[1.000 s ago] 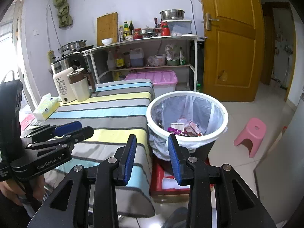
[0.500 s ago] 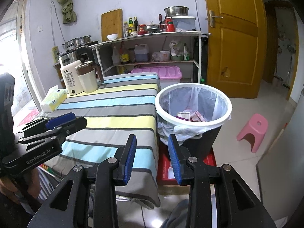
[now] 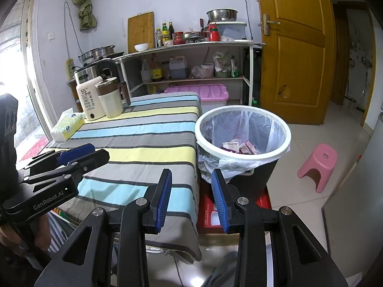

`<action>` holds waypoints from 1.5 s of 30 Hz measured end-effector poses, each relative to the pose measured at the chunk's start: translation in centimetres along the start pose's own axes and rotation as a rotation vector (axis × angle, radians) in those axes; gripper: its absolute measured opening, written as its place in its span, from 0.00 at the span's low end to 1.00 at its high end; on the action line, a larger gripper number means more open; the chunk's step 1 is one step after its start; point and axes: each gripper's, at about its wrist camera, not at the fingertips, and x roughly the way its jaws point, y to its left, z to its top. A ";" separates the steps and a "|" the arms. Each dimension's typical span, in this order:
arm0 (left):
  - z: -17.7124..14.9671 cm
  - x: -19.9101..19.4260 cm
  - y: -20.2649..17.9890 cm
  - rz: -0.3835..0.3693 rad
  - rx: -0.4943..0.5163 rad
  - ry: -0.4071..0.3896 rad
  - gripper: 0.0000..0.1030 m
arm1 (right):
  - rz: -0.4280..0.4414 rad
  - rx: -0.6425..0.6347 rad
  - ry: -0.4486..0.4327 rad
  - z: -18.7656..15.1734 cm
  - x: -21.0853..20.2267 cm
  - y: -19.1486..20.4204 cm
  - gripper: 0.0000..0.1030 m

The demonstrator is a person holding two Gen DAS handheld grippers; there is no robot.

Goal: Collect trash

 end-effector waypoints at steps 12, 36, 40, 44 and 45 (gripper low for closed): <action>0.0 0.0 0.0 -0.002 -0.001 0.000 0.37 | -0.001 0.000 0.002 0.0 0.0 0.0 0.35; -0.3 0.2 0.3 0.001 -0.007 0.004 0.37 | -0.002 -0.002 0.003 0.0 0.0 0.1 0.35; -0.3 0.2 0.4 0.001 -0.007 0.006 0.37 | -0.002 -0.002 0.003 0.1 0.0 0.1 0.35; -0.4 0.2 0.6 0.003 -0.007 0.010 0.37 | -0.001 -0.002 0.003 0.0 0.0 0.1 0.35; -0.5 0.2 0.7 0.005 -0.006 0.011 0.37 | -0.002 -0.003 0.003 0.0 0.0 0.1 0.35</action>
